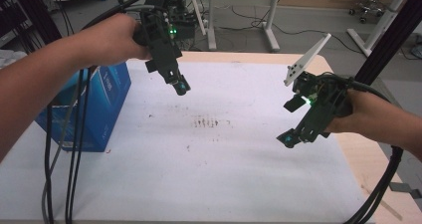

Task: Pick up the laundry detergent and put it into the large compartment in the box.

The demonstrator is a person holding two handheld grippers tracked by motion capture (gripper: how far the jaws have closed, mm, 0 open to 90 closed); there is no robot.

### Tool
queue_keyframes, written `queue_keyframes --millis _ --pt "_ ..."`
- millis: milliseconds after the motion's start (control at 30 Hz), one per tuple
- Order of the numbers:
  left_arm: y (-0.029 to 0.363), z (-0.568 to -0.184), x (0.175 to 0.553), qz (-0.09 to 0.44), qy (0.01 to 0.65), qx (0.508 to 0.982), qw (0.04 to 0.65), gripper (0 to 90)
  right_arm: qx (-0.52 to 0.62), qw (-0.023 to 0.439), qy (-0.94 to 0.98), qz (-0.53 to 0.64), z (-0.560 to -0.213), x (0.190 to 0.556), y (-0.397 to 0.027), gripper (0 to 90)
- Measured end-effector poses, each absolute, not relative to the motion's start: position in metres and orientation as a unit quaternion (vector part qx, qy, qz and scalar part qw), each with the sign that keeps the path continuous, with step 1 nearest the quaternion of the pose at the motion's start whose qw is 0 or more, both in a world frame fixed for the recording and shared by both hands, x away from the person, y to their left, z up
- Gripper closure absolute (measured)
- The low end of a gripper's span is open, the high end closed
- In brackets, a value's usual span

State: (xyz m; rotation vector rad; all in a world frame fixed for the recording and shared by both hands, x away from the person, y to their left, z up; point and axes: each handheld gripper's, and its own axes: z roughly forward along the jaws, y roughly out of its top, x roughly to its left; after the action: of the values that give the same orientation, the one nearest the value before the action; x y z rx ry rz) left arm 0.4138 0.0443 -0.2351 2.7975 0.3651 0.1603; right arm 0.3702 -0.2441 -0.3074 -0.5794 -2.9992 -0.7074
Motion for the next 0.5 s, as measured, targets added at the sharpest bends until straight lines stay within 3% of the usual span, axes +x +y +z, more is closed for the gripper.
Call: queue_keyframes --millis 500 --pt "0.020 -0.257 0.421 0.034 0.125 0.979 0.155 1.6 -0.187 0.007 -0.957 -0.224 -0.310 0.373 -0.243 1.2"
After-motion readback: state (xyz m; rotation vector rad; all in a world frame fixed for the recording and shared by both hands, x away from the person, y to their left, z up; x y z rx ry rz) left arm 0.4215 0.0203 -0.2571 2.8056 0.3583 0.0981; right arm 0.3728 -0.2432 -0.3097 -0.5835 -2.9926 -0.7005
